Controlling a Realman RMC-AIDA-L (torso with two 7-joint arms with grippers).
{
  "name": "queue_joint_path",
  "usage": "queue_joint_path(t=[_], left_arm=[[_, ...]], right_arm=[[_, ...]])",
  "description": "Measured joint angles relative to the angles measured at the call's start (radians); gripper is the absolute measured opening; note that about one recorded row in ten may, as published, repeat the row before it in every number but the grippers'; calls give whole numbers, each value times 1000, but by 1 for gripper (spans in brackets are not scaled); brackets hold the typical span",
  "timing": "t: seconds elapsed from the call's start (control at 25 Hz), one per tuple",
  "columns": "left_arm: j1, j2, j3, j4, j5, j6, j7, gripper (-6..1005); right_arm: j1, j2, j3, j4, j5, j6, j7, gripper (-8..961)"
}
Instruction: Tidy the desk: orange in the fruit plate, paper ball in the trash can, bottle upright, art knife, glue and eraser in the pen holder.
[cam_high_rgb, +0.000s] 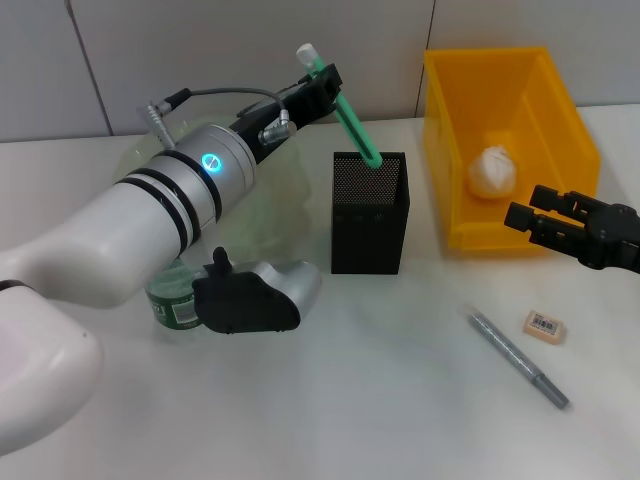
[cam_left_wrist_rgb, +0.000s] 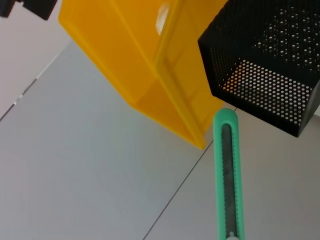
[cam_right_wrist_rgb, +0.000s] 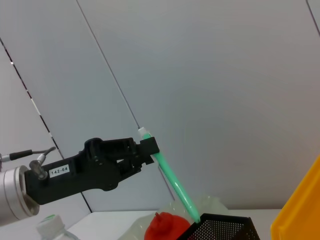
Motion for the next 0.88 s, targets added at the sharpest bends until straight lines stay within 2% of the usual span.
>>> queue_joint_path(t=[0.44,0.88], left_arm=[[-31,0,12,-53,0,-47,96,242],[-47,0,27,-70,0,-63,100,254]], right_arm=[[-5,0,0,-12,0,-1,-16,747],[-5,-2,0,-23,0,-2,-23,746]])
